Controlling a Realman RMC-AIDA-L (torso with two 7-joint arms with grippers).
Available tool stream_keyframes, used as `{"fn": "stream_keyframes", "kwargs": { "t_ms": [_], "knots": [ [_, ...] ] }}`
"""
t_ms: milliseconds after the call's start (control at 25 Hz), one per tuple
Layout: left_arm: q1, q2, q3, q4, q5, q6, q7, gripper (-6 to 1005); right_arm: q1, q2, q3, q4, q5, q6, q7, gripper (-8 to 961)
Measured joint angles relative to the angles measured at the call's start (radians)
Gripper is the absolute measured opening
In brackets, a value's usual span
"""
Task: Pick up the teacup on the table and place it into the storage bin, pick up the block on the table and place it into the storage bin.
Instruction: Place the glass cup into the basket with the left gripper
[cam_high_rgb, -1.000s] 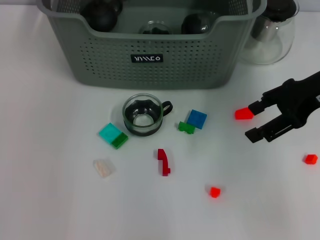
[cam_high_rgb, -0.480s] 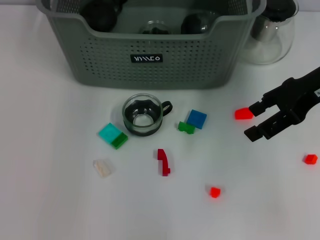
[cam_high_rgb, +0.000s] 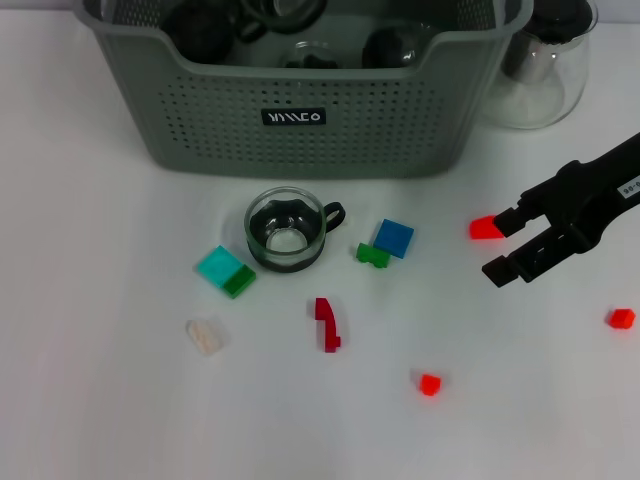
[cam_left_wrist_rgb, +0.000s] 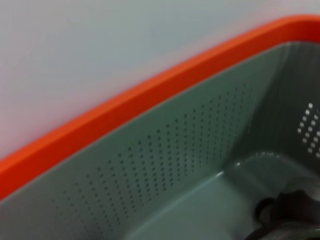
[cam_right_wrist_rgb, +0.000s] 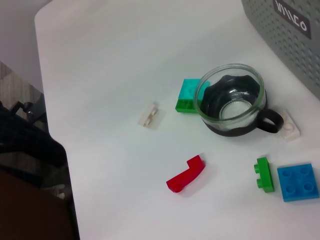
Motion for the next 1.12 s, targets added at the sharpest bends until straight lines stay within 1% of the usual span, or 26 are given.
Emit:
{"fn": "stream_keyframes", "kwargs": {
  "t_ms": [160,320,600,840,1000,1120],
  "knots": [
    [0.003,-0.022,0.009,-0.021,0.014,-0.038,0.003,38,0.001,0.002,-0.009,0.001,-0.001,0.007,-0.001,897],
    [0.006,-0.034,0.018,-0.028,0.015,-0.057,0.005,39,0.0,0.004,-0.02,0.005,-0.001,0.019,0.0,897],
    [0.004,-0.044,0.027,-0.036,0.017,-0.067,0.007,40,0.007,0.007,-0.024,0.013,-0.017,0.032,-0.003,897],
    [0.004,-0.056,0.064,-0.038,0.018,-0.075,0.009,40,0.009,0.011,-0.025,0.013,-0.025,0.038,-0.003,896],
    [0.003,-0.058,0.087,-0.038,0.019,-0.075,0.006,41,0.009,0.013,-0.025,0.016,-0.025,0.04,-0.003,896],
    [0.003,-0.058,0.088,-0.038,0.019,-0.075,0.006,41,0.009,0.013,-0.024,0.022,-0.025,0.043,-0.003,896]
  ]
}}
